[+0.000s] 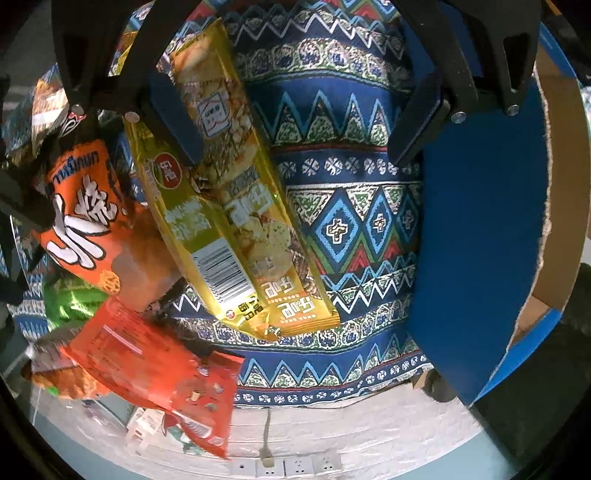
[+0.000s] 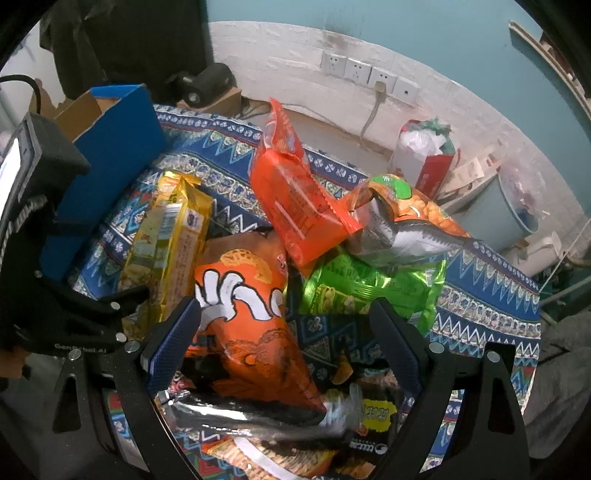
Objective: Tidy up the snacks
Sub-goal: 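Lower left gripper onto gold snack bag while right gripper closes on orange hand-logo bag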
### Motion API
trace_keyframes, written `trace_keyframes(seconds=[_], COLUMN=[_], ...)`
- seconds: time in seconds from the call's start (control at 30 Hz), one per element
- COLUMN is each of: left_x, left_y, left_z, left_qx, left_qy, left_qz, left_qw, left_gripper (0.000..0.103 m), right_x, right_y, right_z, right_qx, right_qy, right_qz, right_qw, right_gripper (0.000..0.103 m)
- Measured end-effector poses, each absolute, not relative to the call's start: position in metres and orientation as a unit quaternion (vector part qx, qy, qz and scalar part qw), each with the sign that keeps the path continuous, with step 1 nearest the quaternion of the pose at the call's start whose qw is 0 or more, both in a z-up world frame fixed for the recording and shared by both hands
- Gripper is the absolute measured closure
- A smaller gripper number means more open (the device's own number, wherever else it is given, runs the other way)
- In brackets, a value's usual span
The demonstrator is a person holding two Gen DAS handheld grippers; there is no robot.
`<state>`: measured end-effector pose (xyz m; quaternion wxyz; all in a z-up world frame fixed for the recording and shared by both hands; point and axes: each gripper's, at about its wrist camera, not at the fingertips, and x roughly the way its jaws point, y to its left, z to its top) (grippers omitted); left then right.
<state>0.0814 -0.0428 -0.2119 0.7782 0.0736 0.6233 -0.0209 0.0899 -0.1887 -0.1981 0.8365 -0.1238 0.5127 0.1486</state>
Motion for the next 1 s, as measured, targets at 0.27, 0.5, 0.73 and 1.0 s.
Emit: trace_keyframes(seconds=[0.27, 0.5, 0.73, 1.0], left_x=[0.109, 0.117, 0.12, 0.12], left_y=[-0.044, -0.05, -0.032, -0.035], left_z=[-0.231, -0.247, -0.243, -0.255], left_qx=[0.058, 0.07, 0.081, 0.079], left_qy=[0.629, 0.631, 0.636, 0.643], left_qz=[-0.024, -0.049, -0.053, -0.063], left_qw=[0.775, 0.771, 0.766, 0.759], left_gripper=[0.001, 0.017, 0.041, 0.024], right_x=[0.094, 0.098, 0.104, 0.111], right_y=[-0.193, -0.194, -0.189, -0.182], right_z=[-0.203, -0.211, -0.222, -0.247], right_qx=[-0.117, -0.108, -0.117, -0.144], right_qy=[0.518, 0.529, 0.545, 0.567], right_qz=[0.149, 0.15, 0.151, 0.148], right_qw=[0.834, 0.828, 0.817, 0.797], right_gripper=[0.012, 0.012, 0.012, 0.013])
